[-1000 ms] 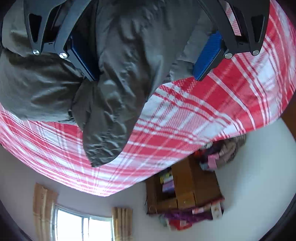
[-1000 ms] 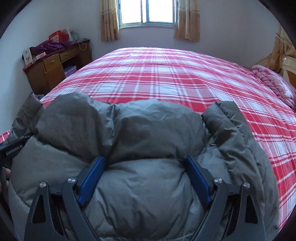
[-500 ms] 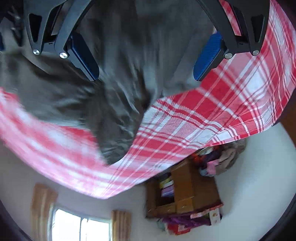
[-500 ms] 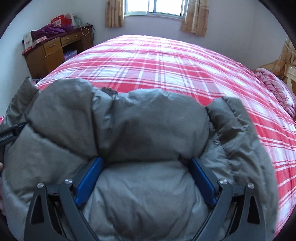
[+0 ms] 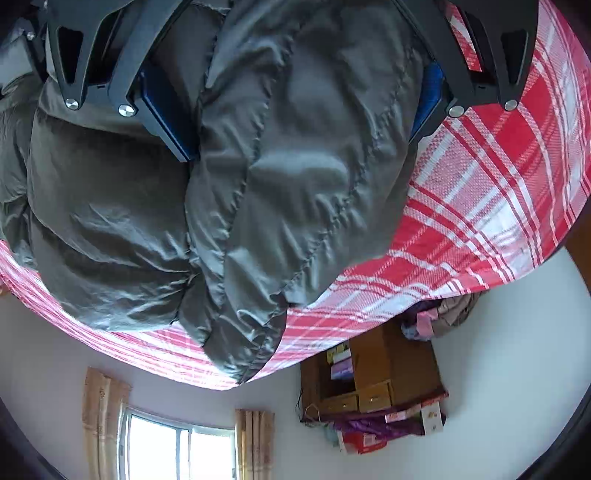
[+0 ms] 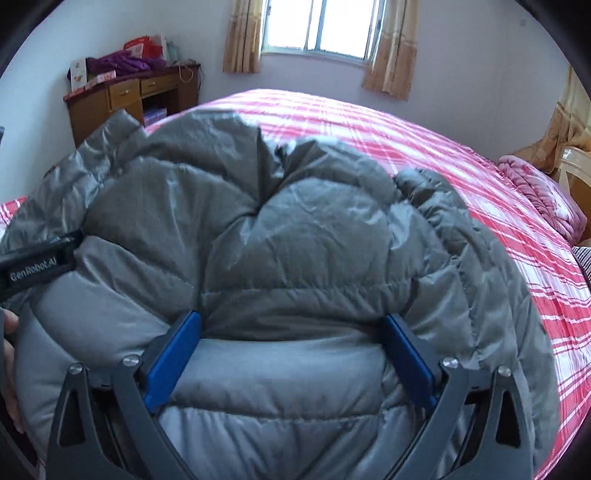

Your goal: Fold large clothes

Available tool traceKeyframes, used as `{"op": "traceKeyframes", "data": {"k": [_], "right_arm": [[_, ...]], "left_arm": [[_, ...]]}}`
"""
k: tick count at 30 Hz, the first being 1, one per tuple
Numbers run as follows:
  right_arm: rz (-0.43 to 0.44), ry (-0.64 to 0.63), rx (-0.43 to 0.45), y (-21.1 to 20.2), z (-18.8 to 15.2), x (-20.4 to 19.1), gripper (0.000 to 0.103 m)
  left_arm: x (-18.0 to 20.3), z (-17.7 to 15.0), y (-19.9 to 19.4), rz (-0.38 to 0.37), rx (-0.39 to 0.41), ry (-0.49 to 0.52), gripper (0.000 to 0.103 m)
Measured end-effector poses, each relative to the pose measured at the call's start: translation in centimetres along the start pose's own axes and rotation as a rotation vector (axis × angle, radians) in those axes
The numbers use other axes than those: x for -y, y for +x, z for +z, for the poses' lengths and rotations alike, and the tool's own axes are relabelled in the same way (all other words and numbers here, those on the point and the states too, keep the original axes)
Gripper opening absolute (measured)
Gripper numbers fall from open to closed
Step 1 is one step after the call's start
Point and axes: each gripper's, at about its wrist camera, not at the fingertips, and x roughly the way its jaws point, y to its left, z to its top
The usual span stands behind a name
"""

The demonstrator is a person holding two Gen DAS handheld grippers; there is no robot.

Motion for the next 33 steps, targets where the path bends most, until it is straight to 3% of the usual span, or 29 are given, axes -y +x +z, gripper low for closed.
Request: {"op": "traceKeyframes", "data": {"k": [5, 7, 11, 14, 18, 26, 33], "right_arm": [[0.011, 0.005, -0.021, -0.1, -0.4, 0.5, 0.101], [0.038, 0.007, -0.011, -0.9, -0.3, 1.0, 0.095], [0.038, 0.040, 0.102, -6.2, -1.7, 2.8, 0.096], [0.051, 0.013, 0.094, -7.6, -3.4, 2.5, 0.096], [0.020, -0.032, 0.060, -6.1, -5.5, 1.4, 0.097], [0.037, -0.025, 0.030, -5.3, -5.7, 1.3, 0.099], [0.028, -0.041, 0.014, -5.1, -6.2, 0.8, 0.100]], "left_arm": [[-1.0, -0.3, -1.9, 0.014, -0.020, 0.002, 0.102], [-2.7, -0.8, -3.8, 0.016, 0.001, -0.029, 0.102], [-6.5, -3.0, -7.4, 0.044, 0.065, -0.073, 0.102], [-7.8, -4.7, -6.6, 0.023, -0.005, -0.099, 0.102], [-7.9, -5.8, -5.4, -0.019, -0.059, -0.140, 0.102], [-6.1, -5.9, -5.0, -0.003, -0.036, -0.090, 0.102], [-6.0, -5.9, -4.9, -0.035, -0.036, -0.067, 0.101]]}}
